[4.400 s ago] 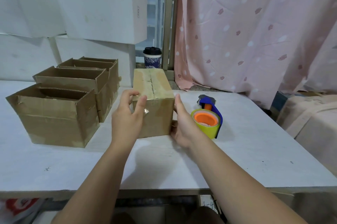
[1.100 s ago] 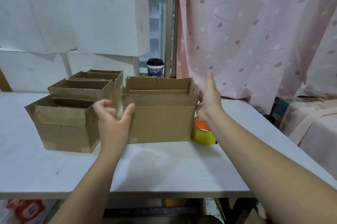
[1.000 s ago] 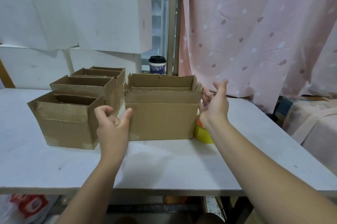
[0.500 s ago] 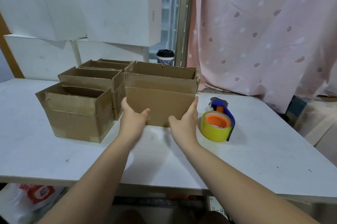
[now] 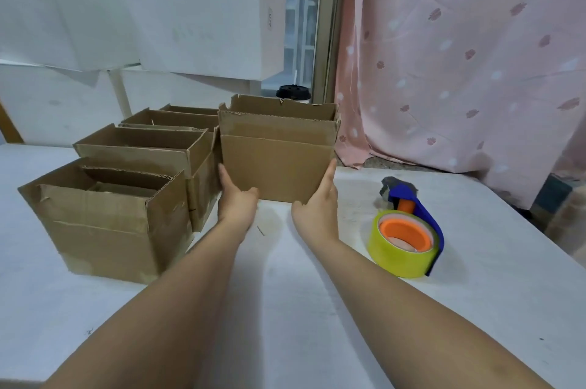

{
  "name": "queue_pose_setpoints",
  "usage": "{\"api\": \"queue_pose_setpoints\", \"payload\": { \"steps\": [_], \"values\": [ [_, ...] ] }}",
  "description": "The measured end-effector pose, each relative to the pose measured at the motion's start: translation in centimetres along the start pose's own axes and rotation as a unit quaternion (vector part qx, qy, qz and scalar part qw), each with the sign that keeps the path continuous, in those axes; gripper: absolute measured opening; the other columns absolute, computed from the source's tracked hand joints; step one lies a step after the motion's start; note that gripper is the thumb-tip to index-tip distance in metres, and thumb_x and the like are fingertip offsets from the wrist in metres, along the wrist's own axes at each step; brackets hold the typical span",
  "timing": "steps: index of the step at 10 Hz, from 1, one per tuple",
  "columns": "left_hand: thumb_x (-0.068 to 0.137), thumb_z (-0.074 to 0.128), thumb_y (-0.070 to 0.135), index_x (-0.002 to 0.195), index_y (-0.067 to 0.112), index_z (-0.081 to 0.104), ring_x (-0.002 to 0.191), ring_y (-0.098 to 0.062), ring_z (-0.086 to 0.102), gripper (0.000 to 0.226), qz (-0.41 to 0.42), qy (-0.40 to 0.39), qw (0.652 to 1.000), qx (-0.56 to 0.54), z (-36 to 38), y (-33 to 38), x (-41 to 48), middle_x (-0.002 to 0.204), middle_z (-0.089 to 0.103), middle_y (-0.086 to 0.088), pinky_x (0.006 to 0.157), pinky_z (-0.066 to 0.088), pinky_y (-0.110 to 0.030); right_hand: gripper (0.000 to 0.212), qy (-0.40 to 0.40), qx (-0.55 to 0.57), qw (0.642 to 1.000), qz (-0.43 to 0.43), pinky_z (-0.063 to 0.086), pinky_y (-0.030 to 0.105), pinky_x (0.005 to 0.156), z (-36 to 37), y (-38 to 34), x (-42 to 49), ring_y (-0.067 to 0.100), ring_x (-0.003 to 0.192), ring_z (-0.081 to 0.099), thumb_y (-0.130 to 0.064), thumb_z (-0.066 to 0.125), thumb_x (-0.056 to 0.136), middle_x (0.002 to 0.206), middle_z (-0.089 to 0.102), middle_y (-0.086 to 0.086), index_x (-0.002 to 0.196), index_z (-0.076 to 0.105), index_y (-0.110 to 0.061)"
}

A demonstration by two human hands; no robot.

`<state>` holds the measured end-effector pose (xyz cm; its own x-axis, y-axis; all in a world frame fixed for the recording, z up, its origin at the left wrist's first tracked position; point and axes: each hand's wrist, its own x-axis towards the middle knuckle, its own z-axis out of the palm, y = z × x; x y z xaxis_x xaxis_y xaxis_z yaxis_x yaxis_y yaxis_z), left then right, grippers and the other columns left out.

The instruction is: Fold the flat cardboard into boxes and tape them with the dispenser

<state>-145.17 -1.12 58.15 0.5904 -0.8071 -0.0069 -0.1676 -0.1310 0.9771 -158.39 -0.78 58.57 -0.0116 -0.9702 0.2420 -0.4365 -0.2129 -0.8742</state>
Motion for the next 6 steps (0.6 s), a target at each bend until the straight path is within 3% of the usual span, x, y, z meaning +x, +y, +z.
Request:
{"api": "queue_pose_setpoints", "payload": {
  "steps": [2, 3, 4, 5, 6],
  "values": [
    [0.088, 0.048, 0.017, 0.15, 0.035, -0.008, 0.06, -0.006, 0.045, 0.085, 0.017, 0.014, 0.999, 0.039, 0.9, -0.3, 3.3, 0.077, 0.045, 0.013, 0.048, 0.029, -0.022, 0.1, -0.001, -0.017, 1.0, -0.021, 0.044, 0.037, 0.096, 0.8, 0.9, 3.1, 0.025, 0.126, 0.042, -0.006, 0.05, 0.083, 0.144, 0.034, 0.007, 0.148, -0.019, -0.036],
    [0.088, 0.045, 0.015, 0.151, 0.02, -0.007, 0.053, -0.01, 0.044, 0.082, 0.033, 0.047, 0.993, 0.102, 1.6, -0.4, 3.4, 0.066, 0.046, 0.002, 0.043, 0.025, -0.022, 0.1, -0.002, -0.028, 0.999, -0.027, 0.045, 0.042, 0.097, 1.2, 1.2, 3.7, 0.026, 0.128, 0.041, -0.008, 0.049, 0.083, 0.15, 0.028, 0.005, 0.147, -0.021, -0.036],
    [0.088, 0.043, 0.013, 0.152, 0.01, 0.006, 0.051, -0.011, 0.043, 0.074, 0.057, 0.042, 0.986, 0.151, 2.1, -0.8, 3.3, 0.059, 0.047, -0.002, 0.041, 0.024, -0.024, 0.096, -0.012, -0.05, 0.998, -0.031, 0.037, 0.041, 0.106, 1.5, 1.7, 4.0, 0.024, 0.138, 0.029, -0.009, 0.049, 0.084, 0.157, 0.018, 0.004, 0.15, -0.018, -0.029],
    [0.086, 0.04, 0.01, 0.151, 0.014, 0.013, 0.05, -0.012, 0.045, 0.071, 0.065, 0.037, 0.987, 0.145, 2.0, -0.5, 2.7, 0.055, 0.048, -0.001, 0.041, 0.027, -0.025, 0.094, -0.011, -0.043, 0.998, -0.039, 0.031, 0.036, 0.11, 1.4, 1.8, 3.8, 0.02, 0.145, 0.012, -0.008, 0.049, 0.085, 0.16, 0.004, 0.002, 0.15, -0.015, -0.029],
    [0.086, 0.041, 0.011, 0.15, 0.02, 0.021, 0.05, -0.011, 0.043, 0.068, 0.078, 0.034, 0.991, 0.102, 1.5, -0.9, 2.0, 0.051, 0.042, 0.006, 0.045, 0.031, -0.025, 0.095, 0.007, -0.004, 0.999, -0.041, 0.036, 0.035, 0.105, 1.1, 1.5, 3.5, 0.021, 0.14, 0.022, -0.005, 0.049, 0.084, 0.157, 0.01, 0.004, 0.15, -0.012, -0.036]
  ]
}}
